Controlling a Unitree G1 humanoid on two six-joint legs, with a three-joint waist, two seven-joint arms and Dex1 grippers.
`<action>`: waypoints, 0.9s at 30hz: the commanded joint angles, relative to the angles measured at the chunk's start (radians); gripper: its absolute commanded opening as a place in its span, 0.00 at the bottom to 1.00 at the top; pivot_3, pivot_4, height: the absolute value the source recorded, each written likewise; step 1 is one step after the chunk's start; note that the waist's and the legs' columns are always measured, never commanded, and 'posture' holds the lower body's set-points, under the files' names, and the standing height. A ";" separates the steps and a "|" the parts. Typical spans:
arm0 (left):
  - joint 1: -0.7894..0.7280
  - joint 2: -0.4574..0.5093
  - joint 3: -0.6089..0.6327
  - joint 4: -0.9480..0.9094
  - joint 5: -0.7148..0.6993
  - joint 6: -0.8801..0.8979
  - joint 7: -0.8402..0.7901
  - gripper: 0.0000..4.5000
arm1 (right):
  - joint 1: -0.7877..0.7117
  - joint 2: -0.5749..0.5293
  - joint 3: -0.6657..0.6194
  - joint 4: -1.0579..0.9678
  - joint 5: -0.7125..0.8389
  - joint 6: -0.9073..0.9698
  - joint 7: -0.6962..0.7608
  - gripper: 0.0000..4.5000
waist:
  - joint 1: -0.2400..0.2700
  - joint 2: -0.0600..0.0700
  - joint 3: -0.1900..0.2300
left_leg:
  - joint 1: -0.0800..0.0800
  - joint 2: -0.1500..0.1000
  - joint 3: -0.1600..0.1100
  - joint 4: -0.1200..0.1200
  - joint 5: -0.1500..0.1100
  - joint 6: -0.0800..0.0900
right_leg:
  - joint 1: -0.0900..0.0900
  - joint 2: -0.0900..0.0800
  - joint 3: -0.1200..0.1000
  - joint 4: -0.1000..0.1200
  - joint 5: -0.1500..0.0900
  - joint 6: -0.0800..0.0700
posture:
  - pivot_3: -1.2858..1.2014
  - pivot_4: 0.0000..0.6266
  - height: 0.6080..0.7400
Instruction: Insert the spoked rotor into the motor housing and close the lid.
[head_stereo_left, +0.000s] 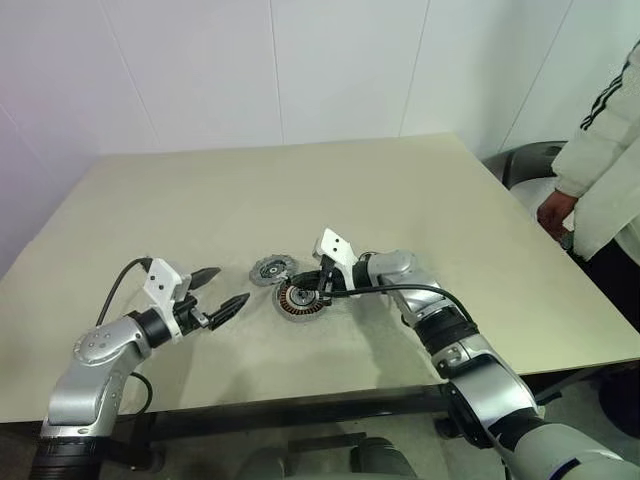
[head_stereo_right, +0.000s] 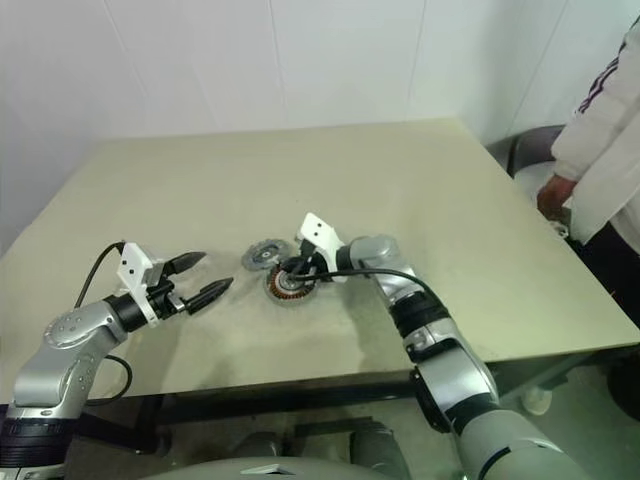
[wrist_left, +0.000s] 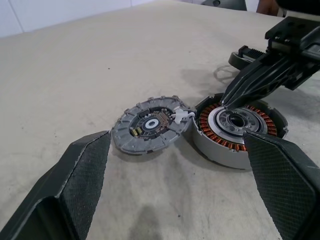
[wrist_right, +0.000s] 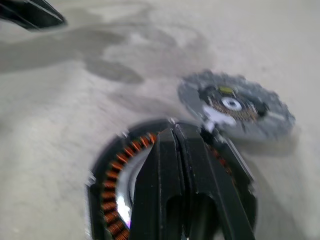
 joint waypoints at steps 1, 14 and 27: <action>-0.001 0.013 0.025 -0.036 -0.011 -0.006 0.003 1.00 | -0.007 -0.003 -0.023 -0.045 0.026 -0.001 0.004 0.01 | 0.000 0.000 0.000 | 0.000 0.000 0.000 0.000 0.000 0.000 | 0.000 0.000 0.000 0.000 0.000 0.000 | 0.52 0.00 1.00; 0.023 0.009 0.025 -0.074 -0.015 0.006 0.026 1.00 | -0.003 0.004 0.027 0.218 -0.075 -0.075 -0.077 0.01 | -0.001 0.000 0.000 | 0.011 0.000 0.001 0.001 0.000 0.000 | 0.011 0.001 0.000 0.000 -0.002 -0.003 | 0.52 0.00 1.00; 0.015 0.003 0.014 -0.084 -0.013 0.014 0.037 1.00 | -0.037 0.028 -0.050 0.073 0.046 0.000 -0.012 0.01 | -0.001 0.001 0.000 | 0.005 0.000 -0.001 -0.003 0.000 0.000 | 0.002 0.000 0.001 0.000 -0.001 0.000 | 0.52 0.00 1.00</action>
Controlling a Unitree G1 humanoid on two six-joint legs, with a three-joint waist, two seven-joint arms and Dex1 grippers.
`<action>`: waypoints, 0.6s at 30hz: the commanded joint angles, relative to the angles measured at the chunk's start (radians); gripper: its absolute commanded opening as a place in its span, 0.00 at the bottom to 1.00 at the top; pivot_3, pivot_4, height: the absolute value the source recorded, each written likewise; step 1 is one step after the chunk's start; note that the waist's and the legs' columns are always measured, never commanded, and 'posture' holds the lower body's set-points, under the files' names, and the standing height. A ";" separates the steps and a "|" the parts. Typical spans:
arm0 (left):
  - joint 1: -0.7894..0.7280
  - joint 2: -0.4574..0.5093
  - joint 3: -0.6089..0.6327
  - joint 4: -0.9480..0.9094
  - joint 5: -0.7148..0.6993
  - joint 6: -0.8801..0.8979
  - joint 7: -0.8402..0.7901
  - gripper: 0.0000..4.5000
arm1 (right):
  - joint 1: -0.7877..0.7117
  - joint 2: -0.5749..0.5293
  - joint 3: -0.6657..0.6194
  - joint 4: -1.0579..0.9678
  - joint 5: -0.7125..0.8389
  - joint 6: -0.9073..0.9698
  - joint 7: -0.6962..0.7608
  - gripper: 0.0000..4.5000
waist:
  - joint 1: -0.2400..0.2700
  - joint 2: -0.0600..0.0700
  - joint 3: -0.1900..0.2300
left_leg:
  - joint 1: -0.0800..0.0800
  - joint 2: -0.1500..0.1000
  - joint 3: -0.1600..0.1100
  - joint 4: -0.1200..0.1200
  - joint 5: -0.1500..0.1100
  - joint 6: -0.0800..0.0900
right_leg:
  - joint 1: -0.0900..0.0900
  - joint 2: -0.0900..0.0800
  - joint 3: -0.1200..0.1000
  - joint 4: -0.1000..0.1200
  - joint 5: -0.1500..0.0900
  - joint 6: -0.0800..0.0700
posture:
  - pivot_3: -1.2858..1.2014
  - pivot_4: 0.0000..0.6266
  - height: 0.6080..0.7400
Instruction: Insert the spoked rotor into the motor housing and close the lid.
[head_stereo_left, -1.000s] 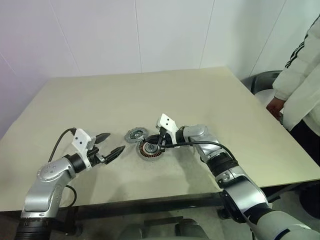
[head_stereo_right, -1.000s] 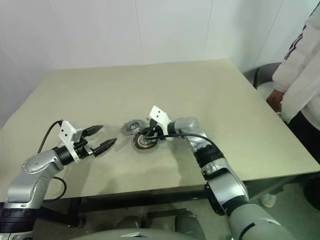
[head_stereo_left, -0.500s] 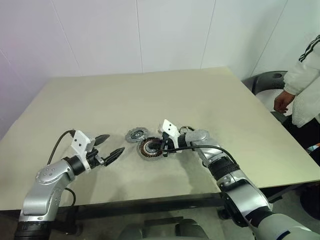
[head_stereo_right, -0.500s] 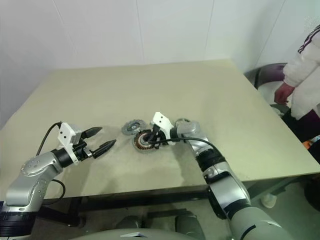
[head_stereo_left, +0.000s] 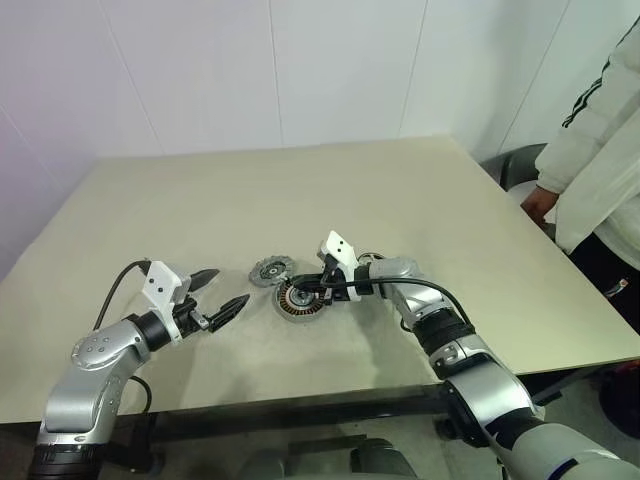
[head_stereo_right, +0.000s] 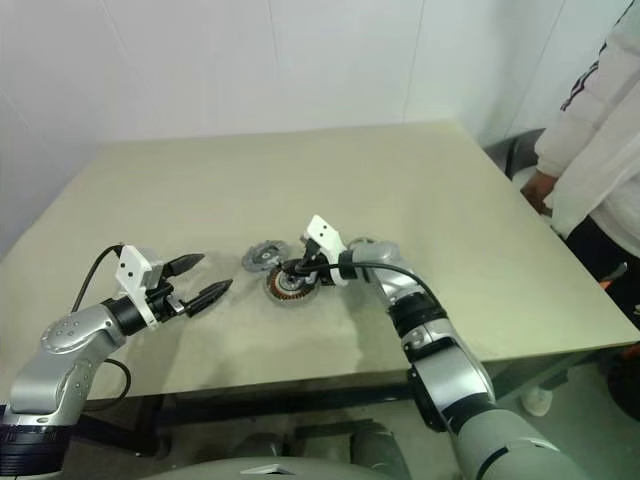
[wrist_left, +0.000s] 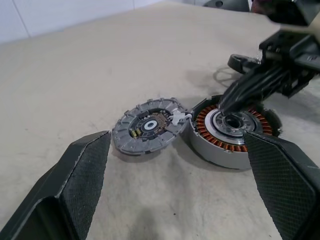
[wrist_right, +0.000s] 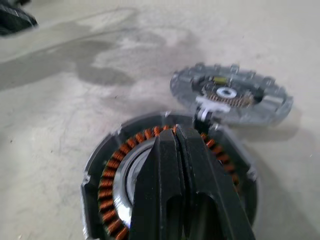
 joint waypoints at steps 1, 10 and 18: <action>-0.014 0.004 0.015 -0.034 -0.010 -0.007 0.002 1.00 | -0.021 0.009 -0.014 -0.039 0.014 0.002 0.006 0.01 | 0.001 0.000 0.000 | -0.003 0.000 0.000 0.000 0.000 0.000 | -0.003 0.000 0.000 0.000 0.000 0.000 | 0.52 0.00 1.00; -0.013 0.014 0.031 -0.014 -0.017 -0.010 -0.013 1.00 | 0.001 -0.004 0.063 0.090 -0.100 -0.053 -0.045 0.01 | 0.001 0.000 0.000 | -0.004 -0.001 0.002 0.000 0.000 0.000 | -0.003 -0.001 0.000 0.000 0.000 0.000 | 0.52 0.00 1.00; -0.008 0.014 0.041 -0.010 -0.013 -0.016 -0.022 1.00 | -0.019 0.015 -0.010 0.056 -0.033 -0.069 -0.027 0.01 | 0.000 0.000 0.000 | 0.009 -0.001 0.002 0.000 0.000 0.000 | 0.010 0.000 0.000 0.000 -0.002 -0.003 | 0.52 0.00 1.00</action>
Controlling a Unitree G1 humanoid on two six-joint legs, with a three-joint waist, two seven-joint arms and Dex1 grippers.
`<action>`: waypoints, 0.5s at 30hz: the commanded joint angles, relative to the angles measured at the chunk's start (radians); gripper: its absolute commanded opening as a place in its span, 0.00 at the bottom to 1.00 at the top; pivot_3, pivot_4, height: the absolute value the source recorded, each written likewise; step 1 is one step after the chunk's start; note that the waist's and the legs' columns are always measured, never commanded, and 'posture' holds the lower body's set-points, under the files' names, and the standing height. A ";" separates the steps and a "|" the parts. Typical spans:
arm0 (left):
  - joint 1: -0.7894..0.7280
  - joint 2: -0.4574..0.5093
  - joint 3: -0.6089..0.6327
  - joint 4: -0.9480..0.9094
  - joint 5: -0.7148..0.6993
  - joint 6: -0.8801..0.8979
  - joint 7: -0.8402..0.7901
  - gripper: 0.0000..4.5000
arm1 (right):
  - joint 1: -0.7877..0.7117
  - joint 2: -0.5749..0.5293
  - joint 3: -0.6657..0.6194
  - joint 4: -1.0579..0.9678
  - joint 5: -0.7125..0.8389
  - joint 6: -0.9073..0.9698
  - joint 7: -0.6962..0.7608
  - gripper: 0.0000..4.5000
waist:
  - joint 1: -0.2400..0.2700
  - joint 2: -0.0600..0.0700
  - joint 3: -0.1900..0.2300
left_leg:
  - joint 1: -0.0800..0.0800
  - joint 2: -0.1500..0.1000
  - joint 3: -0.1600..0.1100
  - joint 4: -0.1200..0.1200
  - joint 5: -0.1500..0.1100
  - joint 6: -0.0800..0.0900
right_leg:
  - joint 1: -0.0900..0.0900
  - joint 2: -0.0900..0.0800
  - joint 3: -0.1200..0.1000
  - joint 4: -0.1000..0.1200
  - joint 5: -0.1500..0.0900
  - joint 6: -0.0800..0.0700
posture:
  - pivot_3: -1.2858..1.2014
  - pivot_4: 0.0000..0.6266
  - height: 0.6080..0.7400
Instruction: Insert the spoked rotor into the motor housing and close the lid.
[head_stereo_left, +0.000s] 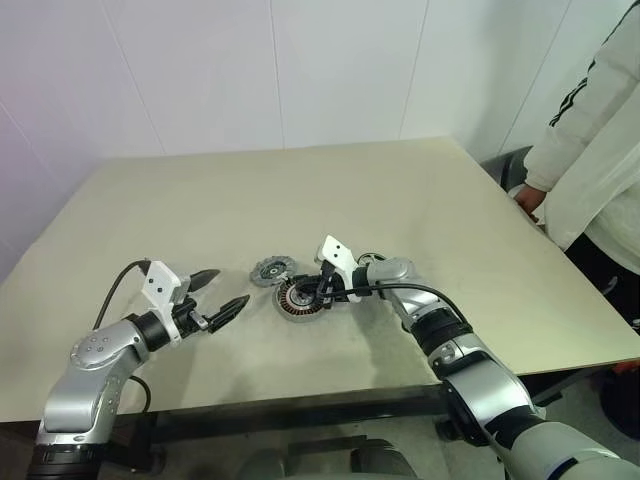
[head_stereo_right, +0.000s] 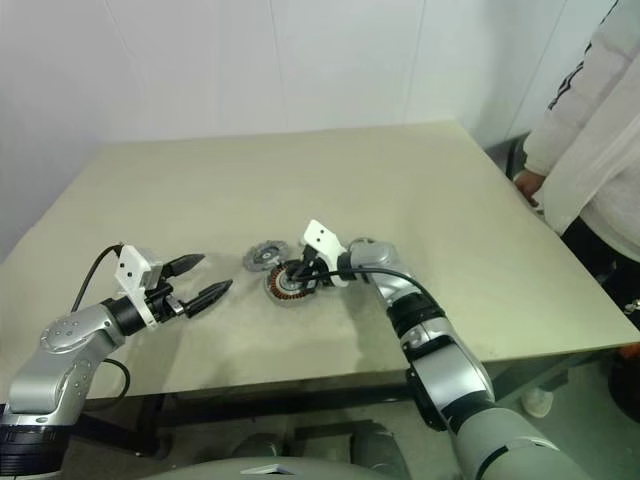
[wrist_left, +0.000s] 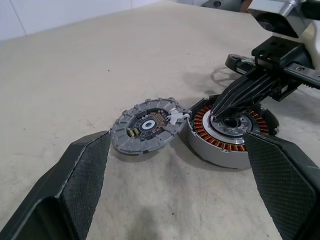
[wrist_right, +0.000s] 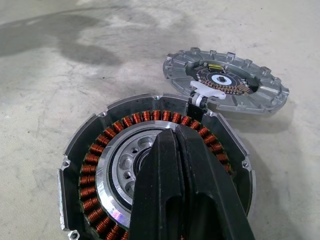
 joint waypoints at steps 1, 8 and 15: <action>-0.006 0.010 0.027 -0.014 -0.009 -0.016 -0.001 1.00 | -0.018 0.016 -0.050 -0.026 0.051 0.025 0.012 0.01 | 0.000 0.000 0.000 | 0.000 0.000 0.000 0.000 0.000 0.000 | 0.000 0.000 0.000 0.000 0.000 0.000 | 0.52 0.00 1.00; 0.004 -0.008 0.002 -0.047 0.001 -0.011 0.020 1.00 | -0.013 0.009 -0.050 -0.068 0.062 0.048 0.030 0.01 | 0.000 0.000 0.000 | -0.008 0.000 -0.002 0.000 0.000 0.000 | -0.008 0.000 0.000 0.000 0.002 0.003 | 0.52 0.00 1.00; 0.008 -0.007 0.002 -0.044 -0.002 -0.014 0.021 1.00 | -0.014 0.009 -0.036 -0.051 0.045 0.045 0.024 0.01 | 0.001 0.000 0.000 | -0.011 0.000 -0.001 0.000 0.000 0.000 | -0.011 0.000 0.000 0.000 0.002 0.003 | 0.52 0.00 1.00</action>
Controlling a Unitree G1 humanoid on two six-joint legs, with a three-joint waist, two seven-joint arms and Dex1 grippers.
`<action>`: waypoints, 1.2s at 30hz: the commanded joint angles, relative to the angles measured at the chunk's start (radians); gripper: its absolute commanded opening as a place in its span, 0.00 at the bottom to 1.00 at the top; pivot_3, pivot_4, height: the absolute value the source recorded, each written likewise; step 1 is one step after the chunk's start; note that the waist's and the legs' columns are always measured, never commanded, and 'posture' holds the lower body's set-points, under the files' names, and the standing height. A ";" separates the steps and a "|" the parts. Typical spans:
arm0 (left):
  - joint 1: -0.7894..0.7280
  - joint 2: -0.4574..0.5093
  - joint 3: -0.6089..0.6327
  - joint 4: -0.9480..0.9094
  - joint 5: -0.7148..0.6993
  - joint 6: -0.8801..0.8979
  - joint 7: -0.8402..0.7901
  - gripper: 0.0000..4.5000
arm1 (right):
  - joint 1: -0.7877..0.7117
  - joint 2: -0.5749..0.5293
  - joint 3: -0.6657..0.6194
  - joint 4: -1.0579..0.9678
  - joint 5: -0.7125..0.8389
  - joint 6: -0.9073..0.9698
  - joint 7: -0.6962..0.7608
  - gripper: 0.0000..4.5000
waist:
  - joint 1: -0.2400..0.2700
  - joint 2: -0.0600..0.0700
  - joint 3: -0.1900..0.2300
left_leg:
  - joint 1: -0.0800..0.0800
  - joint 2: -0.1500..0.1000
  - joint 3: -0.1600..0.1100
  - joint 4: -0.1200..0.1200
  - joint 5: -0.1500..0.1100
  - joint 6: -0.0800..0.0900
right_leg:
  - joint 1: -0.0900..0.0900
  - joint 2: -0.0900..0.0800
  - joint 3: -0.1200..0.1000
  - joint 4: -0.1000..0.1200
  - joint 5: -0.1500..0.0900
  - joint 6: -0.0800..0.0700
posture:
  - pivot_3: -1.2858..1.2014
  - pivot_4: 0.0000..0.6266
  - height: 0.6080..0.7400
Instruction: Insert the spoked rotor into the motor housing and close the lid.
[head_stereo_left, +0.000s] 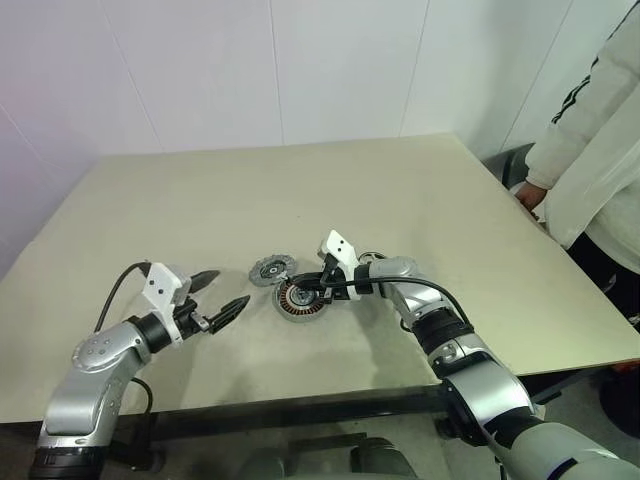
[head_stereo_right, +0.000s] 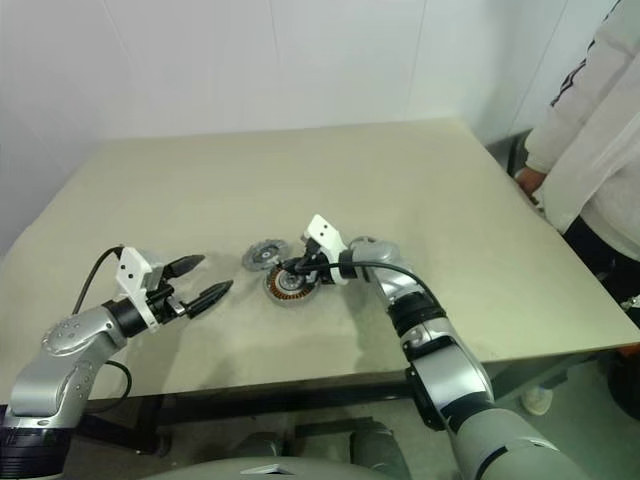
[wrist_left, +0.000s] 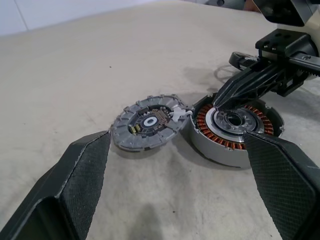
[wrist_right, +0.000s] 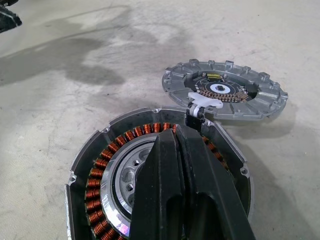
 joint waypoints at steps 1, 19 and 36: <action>-0.007 0.006 0.013 -0.032 -0.005 -0.014 0.000 1.00 | -0.017 0.003 0.000 -0.021 -0.006 -0.010 0.000 0.01 | 0.000 0.000 0.000 | 0.000 0.000 0.000 0.000 0.000 0.000 | 0.000 0.000 0.000 0.000 0.000 0.000 | 0.52 0.00 1.00; -0.011 0.007 0.020 -0.030 -0.012 -0.007 -0.001 1.00 | 0.040 -0.031 0.061 0.016 -0.074 -0.049 -0.008 0.01 | 0.000 0.000 0.000 | 0.000 0.000 0.001 0.000 0.000 0.000 | 0.000 0.000 0.000 0.000 0.000 0.000 | 0.52 0.00 1.00; -0.015 0.013 0.026 -0.027 -0.014 -0.006 -0.001 1.00 | -0.073 0.007 -0.107 -0.112 0.110 0.089 -0.003 0.01 | 0.000 0.000 0.000 | -0.001 0.000 -0.001 0.001 0.000 0.000 | 0.000 0.000 0.000 0.000 0.000 0.000 | 0.52 0.00 1.00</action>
